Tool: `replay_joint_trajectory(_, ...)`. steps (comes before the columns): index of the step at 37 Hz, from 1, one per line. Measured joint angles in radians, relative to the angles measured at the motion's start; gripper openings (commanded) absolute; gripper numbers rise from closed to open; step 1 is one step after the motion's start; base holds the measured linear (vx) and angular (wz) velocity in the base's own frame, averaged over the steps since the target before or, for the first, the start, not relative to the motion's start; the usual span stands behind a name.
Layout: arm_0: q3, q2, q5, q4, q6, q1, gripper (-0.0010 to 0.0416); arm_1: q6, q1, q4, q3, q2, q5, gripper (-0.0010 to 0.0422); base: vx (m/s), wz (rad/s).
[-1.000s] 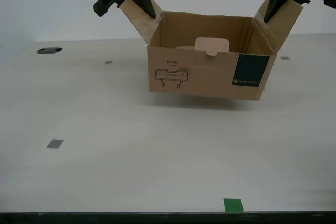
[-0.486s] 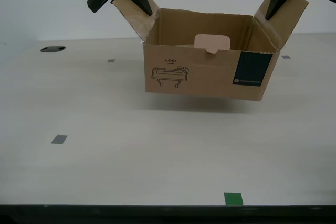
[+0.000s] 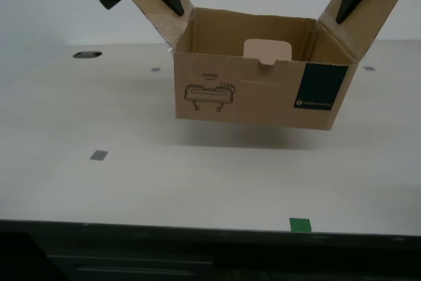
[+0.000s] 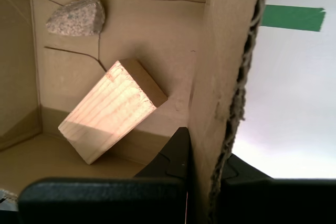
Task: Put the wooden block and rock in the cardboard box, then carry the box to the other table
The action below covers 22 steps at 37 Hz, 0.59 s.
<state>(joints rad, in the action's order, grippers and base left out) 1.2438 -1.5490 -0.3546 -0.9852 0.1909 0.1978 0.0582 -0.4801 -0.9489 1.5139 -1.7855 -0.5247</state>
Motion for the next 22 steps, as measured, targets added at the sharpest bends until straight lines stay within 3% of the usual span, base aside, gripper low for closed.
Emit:
replay_joint_trajectory(16, 0.0, 0.111, -0.011, -0.067, 0.016, 0.003, -0.0001, 0.004, -0.001, 0.024, -0.137, 0.115, -0.004, -0.0001, -0.076, 0.016)
replay_joint_trajectory(22, 0.0, 0.117, -0.012, -0.085, 0.016, 0.006, -0.0001, 0.089, -0.007, 0.115, -0.252, 0.198, -0.008, -0.0001, -0.068, -0.021)
